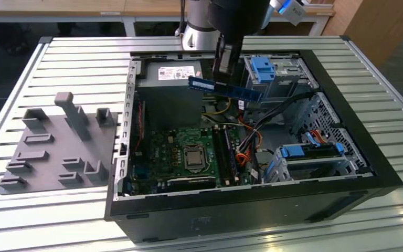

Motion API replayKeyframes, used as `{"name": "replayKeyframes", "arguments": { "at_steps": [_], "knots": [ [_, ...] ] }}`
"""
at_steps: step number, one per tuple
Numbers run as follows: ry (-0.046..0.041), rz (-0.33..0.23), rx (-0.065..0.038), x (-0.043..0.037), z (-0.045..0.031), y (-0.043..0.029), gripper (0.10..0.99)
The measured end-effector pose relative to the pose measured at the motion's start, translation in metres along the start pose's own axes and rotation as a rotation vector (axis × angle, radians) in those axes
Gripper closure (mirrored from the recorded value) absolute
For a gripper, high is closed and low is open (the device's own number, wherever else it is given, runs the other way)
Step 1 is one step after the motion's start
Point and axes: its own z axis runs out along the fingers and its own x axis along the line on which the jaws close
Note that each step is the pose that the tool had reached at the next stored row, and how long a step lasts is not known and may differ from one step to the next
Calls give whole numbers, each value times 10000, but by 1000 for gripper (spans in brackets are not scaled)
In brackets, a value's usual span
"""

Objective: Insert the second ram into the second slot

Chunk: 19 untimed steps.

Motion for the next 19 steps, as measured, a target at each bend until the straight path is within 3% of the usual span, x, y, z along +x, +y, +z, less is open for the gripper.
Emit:
{"name": "replayKeyframes", "arguments": {
  "at_steps": [19],
  "knots": [
    [-40,1112,19,0,5,0,949]
  ]
}}
